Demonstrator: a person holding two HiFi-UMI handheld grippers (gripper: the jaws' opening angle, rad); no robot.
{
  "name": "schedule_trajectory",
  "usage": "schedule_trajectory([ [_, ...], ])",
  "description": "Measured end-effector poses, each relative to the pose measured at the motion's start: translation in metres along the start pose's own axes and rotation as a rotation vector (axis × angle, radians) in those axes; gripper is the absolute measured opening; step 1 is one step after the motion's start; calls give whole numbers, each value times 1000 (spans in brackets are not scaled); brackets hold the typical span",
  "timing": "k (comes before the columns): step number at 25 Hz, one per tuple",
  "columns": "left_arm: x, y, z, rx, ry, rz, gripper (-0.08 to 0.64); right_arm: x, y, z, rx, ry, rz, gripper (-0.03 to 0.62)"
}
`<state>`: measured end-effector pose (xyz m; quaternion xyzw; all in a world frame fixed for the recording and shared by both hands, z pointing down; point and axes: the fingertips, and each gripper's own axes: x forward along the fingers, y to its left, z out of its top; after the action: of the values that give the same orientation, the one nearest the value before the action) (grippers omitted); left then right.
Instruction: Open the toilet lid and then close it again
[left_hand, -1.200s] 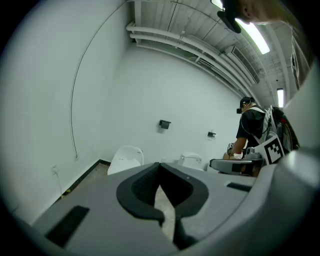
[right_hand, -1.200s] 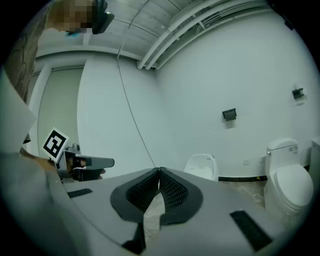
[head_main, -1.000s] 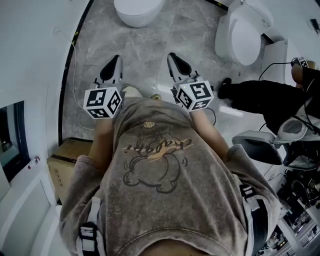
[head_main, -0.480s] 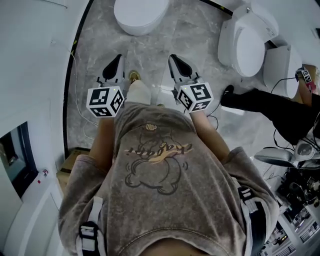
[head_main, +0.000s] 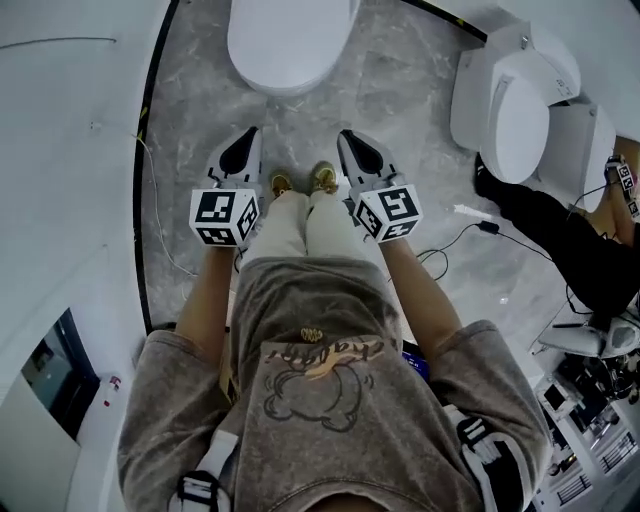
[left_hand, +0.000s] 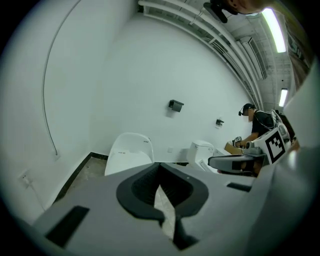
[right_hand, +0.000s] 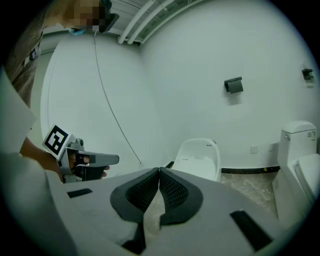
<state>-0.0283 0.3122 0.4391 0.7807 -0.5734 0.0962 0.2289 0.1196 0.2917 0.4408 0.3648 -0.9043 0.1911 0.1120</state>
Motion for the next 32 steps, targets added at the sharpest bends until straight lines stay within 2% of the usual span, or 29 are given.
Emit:
schedule_trajectory([
  [5, 82, 44, -45, 4, 51, 8, 9, 83, -50, -51, 28, 44, -17, 28],
  [11, 162, 95, -120, 8, 98, 13, 9, 168, -92, -141, 38, 143, -1, 28],
  [15, 206, 120, -169, -3, 109, 12, 9, 209, -113, -187, 34, 176, 9, 28],
  [22, 258, 151, -250, -10, 169, 16, 9, 258, -135, -260, 91, 218, -17, 28],
  [26, 275, 154, -272, -23, 192, 26, 9, 273, -140, -281, 91, 243, 4, 28],
  [32, 282, 159, -270, -55, 172, 47, 9, 285, -143, -280, 106, 232, 9, 28],
])
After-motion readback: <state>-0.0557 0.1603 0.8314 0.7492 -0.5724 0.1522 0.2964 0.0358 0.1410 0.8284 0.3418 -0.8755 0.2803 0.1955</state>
